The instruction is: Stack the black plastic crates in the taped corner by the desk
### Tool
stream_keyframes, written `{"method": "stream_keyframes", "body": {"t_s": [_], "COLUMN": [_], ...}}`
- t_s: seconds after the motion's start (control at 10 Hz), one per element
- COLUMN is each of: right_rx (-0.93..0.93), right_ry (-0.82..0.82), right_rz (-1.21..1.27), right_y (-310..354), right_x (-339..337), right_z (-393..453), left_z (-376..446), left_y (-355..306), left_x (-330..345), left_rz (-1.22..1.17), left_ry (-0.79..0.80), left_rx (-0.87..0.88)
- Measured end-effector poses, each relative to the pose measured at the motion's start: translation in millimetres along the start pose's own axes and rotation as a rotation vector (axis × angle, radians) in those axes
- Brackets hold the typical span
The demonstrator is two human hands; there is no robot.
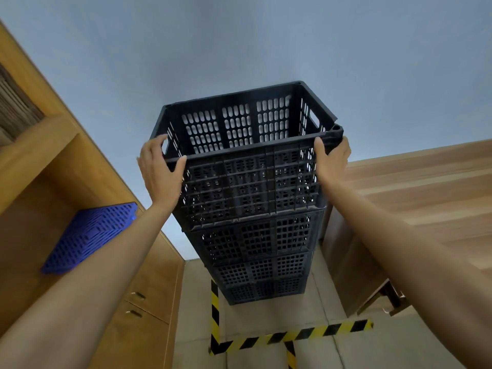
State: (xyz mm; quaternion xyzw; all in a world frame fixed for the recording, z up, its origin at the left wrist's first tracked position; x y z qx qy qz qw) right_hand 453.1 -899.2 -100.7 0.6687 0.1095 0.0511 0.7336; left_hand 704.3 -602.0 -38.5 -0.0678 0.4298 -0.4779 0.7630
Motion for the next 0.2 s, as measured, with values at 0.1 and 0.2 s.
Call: {"method": "stream_keyframes", "body": {"t_s": [0.1,0.2], "right_rx": [-0.255,-0.354], "right_ry": [-0.025,0.091], "right_rz": [-0.199,-0.302], "right_y": [16.6,26.9], "right_x": [-3.3,3.9], "right_z": [-22.9,-38.4], "left_z": [0.6,-6.2], "left_y": [-26.5,-48.1], "left_x": [12.4,19.2], "left_rz": [0.03,-0.02], "left_ry": [0.201,0.33], "left_rx": [0.24,0.301]}}
Point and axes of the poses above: each hand's wrist, its own z-axis towards the middle knuckle, its own x-axis out of the palm, y = z × x, the point moved 6 cm from there along z, towards the middle knuckle, and after that the axes turned 5 degrees about z, right-handed, at the moved point
